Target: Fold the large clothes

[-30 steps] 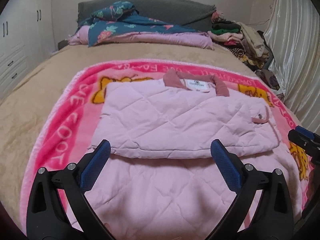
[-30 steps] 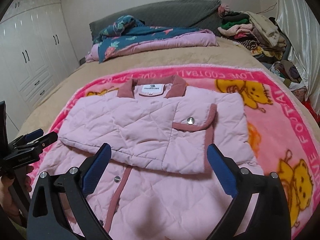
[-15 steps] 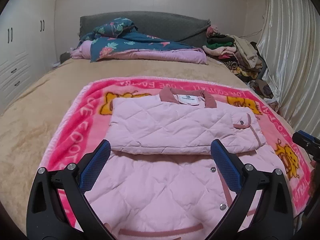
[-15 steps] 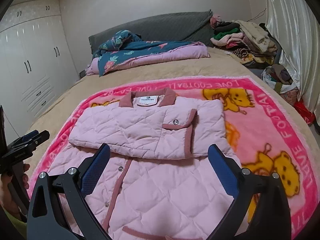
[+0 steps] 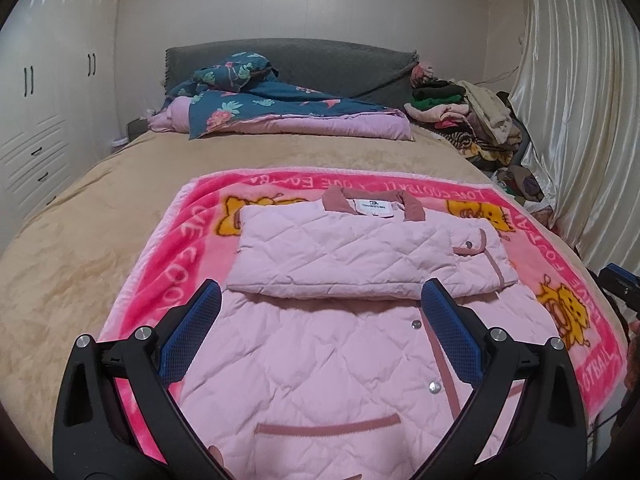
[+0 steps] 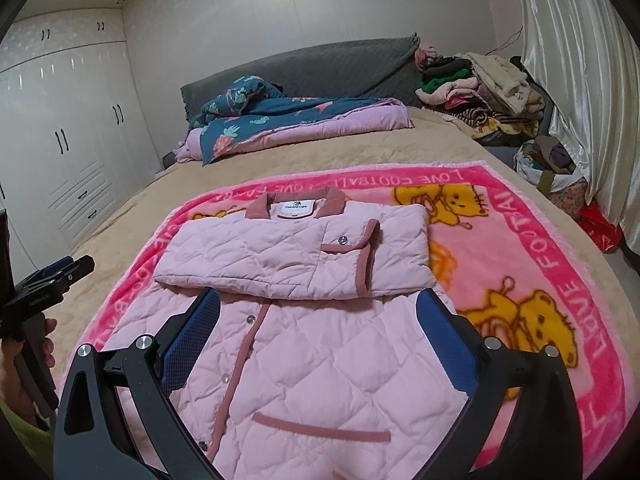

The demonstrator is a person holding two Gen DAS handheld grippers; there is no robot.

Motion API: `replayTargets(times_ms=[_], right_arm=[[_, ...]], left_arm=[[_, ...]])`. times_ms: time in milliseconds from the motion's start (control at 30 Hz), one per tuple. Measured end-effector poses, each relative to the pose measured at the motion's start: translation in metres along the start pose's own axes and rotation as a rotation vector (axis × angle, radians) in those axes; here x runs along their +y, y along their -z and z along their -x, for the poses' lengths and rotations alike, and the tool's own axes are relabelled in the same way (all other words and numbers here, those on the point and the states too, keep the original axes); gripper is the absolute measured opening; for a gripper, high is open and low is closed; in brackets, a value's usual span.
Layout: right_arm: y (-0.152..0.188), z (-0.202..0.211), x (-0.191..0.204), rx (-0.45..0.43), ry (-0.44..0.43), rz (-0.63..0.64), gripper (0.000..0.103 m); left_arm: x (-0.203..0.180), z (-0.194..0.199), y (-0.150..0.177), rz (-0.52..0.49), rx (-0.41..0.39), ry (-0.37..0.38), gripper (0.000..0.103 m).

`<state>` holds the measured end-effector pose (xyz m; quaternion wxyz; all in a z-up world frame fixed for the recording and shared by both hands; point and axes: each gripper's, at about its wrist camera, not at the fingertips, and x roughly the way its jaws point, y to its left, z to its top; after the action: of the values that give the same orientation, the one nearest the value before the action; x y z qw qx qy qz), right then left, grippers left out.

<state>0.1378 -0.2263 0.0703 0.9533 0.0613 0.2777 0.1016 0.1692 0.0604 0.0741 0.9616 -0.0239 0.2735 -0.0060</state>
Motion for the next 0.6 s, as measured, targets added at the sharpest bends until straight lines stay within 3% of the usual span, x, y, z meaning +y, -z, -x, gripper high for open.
replayTargets(times_ms=[600], right_arm=[[0.042, 0.036, 0.0, 0.03, 0.021, 0.039, 0.099]], left_arm=[[0.019, 0.034, 0.042, 0.004, 0.038, -0.06, 0.094]])
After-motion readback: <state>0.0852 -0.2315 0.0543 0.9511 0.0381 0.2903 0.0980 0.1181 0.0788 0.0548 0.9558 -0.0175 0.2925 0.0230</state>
